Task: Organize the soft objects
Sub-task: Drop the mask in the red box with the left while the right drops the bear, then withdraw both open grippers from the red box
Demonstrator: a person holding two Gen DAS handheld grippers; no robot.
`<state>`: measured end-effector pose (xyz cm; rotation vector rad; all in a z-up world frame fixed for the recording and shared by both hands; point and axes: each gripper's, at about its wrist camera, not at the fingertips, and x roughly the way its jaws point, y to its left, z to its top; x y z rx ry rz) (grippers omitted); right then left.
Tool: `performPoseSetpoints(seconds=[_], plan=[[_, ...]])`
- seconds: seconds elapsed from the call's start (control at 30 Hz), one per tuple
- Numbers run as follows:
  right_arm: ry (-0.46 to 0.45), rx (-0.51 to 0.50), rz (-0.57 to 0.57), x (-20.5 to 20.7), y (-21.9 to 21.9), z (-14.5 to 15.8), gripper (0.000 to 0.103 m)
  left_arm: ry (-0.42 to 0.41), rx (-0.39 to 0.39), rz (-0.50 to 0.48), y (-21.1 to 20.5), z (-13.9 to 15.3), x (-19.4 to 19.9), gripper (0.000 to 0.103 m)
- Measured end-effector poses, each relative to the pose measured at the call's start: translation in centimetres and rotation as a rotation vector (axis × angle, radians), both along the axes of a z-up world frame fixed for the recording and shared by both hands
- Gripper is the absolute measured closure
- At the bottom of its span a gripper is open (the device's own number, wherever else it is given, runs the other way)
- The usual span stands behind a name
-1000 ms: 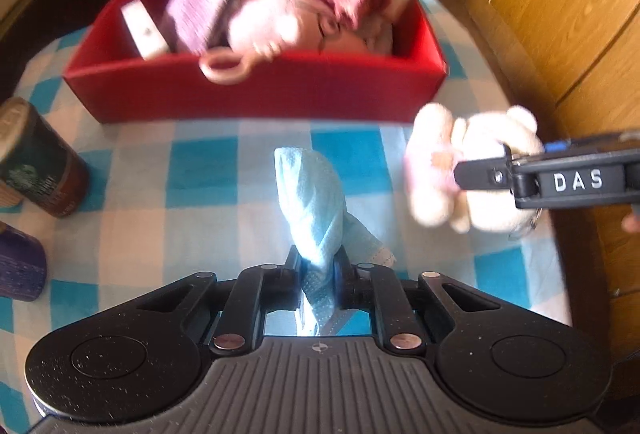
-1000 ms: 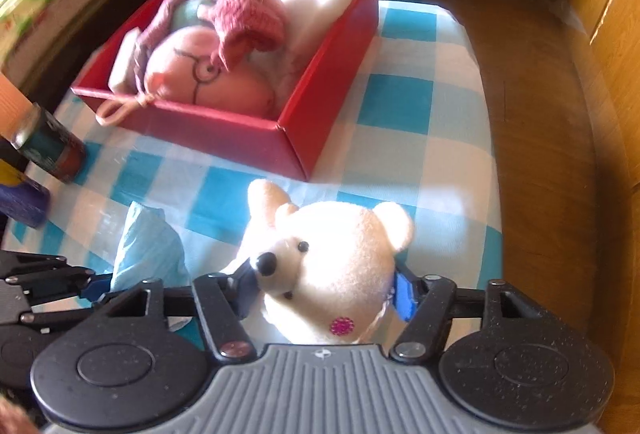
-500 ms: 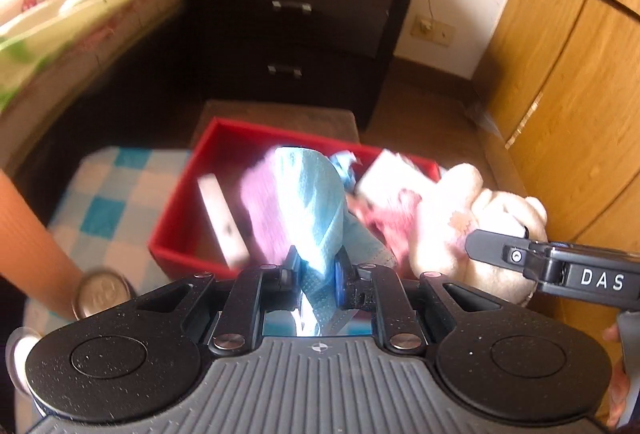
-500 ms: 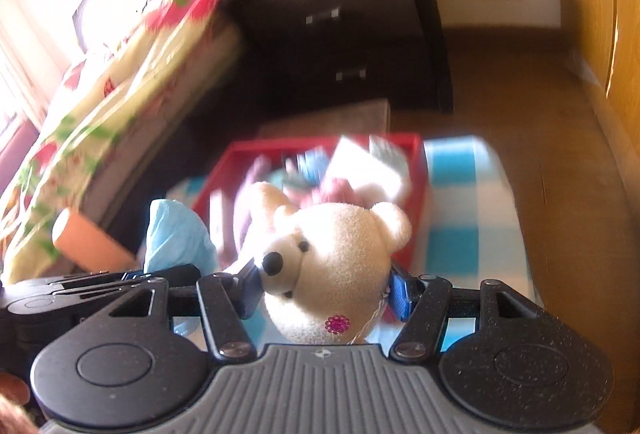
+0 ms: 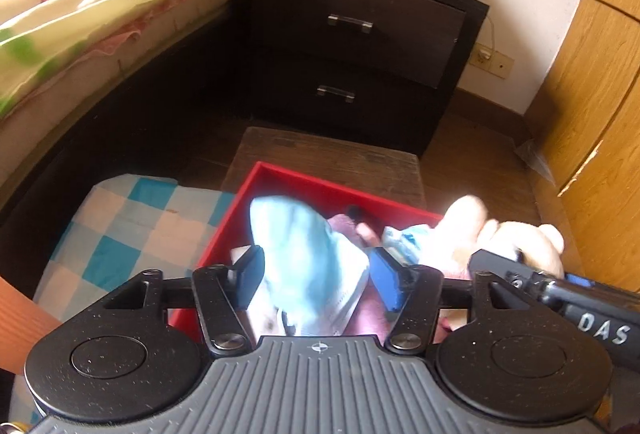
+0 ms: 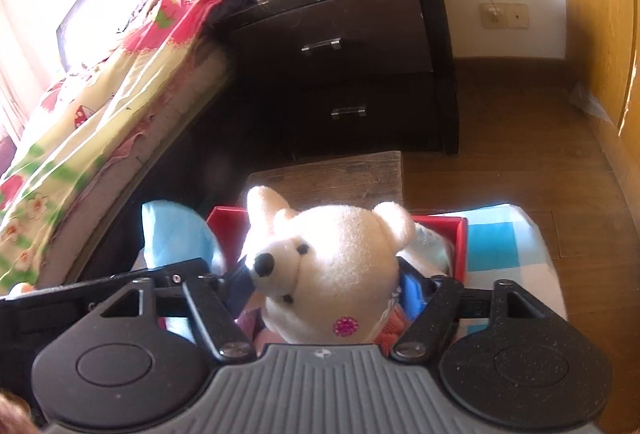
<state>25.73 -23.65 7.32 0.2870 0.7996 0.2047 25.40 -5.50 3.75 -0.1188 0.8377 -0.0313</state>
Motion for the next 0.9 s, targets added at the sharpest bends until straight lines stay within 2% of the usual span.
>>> performPoseSetpoints(seconds=[0.07,0.33,0.57,0.77,0.9], plan=[[-0.003,0.0,-0.015,0.1,0.0,-0.2,0.045,0.008,-0.002,0.008,0.5,-0.2,0.0,0.041],[-0.059,0.016,-0.063,-1.3,-1.5,1.8,0.043,-0.014,-0.024,0.02,2.0,2.2,-2.5,0.032],[-0.088,-0.047,-0.045,-4.5,-1.1,4.0,0.043,-0.006,0.02,-0.012,1.3,2.7,-5.7,0.032],[-0.085,-0.106,-0.018,-7.1,-0.4,4.3,0.043,-0.007,0.036,-0.034,1.2,2.9,-7.8,0.032],[-0.076,-0.11,-0.026,-8.2,-0.9,4.2,0.043,-0.012,0.051,-0.034,1.5,2.9,-8.9,0.031]])
